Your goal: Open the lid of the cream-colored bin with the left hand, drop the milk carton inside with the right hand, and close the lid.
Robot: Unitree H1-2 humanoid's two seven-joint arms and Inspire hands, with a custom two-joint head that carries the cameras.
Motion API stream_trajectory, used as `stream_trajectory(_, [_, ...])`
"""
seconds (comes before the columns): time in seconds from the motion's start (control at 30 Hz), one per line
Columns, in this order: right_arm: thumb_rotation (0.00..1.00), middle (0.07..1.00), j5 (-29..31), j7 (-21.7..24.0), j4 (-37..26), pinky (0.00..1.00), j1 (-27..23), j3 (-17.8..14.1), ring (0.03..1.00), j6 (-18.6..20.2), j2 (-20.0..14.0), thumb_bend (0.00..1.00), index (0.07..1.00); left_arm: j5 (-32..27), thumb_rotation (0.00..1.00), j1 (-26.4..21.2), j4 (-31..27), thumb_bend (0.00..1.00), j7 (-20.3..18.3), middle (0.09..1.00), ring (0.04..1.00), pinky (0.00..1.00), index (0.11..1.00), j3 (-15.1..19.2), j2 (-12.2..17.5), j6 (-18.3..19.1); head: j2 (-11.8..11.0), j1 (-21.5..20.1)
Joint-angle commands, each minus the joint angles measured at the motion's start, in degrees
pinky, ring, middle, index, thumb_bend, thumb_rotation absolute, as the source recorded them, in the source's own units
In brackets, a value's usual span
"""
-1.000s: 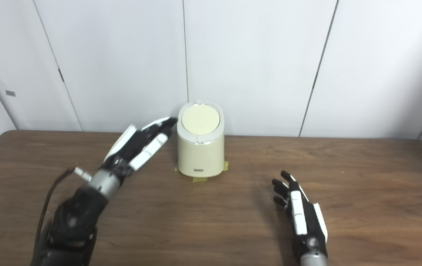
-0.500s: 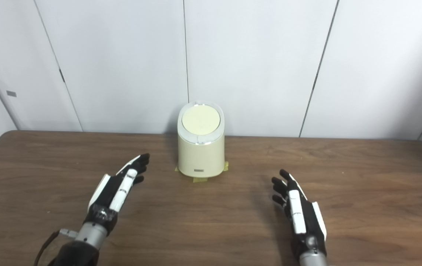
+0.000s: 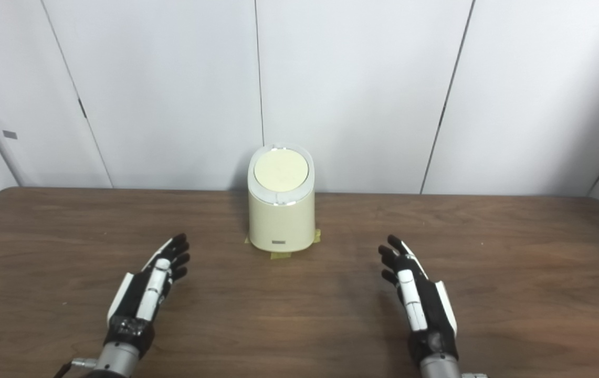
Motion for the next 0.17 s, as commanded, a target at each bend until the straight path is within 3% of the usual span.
stream_trajectory(0.0, [0.94, 0.882, 1.6, 1.0, -2.1, 0.88, -1.6, 0.0, 0.92, -2.3, 0.2, 0.64, 0.908, -1.4, 0.97, -0.9, -0.9, 0.38, 0.6, 0.941, 0.946, 0.94, 0.923, 0.4, 0.5, -2.4, 0.1, -0.1])
stream_trajectory(0.13, [0.95, 0.913, 2.2, 1.6, -1.8, 0.92, -1.8, 0.3, 0.947, -1.5, 0.1, 0.61, 0.917, -2.3, 0.95, -0.9, -0.5, 0.4, 0.6, 0.943, 0.95, 0.94, 0.918, 0.8, 0.9, -2.3, 0.0, -0.3])
